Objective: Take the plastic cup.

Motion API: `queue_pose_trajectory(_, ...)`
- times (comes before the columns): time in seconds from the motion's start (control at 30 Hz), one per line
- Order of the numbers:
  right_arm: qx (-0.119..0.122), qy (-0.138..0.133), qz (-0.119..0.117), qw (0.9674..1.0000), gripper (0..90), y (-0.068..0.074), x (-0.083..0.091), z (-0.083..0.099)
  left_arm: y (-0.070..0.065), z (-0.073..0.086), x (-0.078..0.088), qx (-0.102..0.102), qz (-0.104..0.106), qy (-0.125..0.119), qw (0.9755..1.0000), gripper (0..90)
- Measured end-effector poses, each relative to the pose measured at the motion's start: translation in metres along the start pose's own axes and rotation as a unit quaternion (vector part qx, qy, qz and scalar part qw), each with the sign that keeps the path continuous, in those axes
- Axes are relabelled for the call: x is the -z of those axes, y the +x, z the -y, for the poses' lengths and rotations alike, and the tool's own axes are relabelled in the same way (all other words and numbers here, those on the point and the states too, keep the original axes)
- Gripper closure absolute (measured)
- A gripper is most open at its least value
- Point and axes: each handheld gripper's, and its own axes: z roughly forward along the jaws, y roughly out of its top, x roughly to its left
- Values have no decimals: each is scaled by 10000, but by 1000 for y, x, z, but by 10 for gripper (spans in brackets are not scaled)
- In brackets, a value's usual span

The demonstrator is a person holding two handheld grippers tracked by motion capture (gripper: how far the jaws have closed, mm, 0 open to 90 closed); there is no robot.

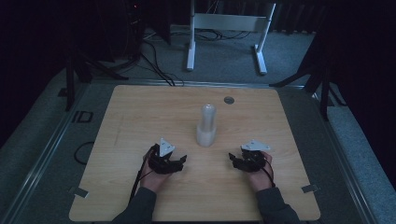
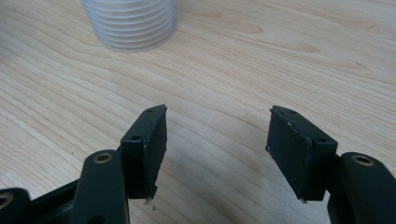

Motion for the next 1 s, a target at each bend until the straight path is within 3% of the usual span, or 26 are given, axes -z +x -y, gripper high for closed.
queue_pose_trajectory(0.63,-47,-103,-86,9999,382,2,5,-2,-2,-5,4,-32,92,-134,9999,267)
queue_pose_trajectory(0.8,54,-262,-243,9993,403,8,14,-15,-3,-16,5,-25,238,-317,9992,266)
queue_pose_trajectory(1.0,198,-564,-412,9974,428,14,24,-37,-7,-34,2,-206,390,-505,9978,262)
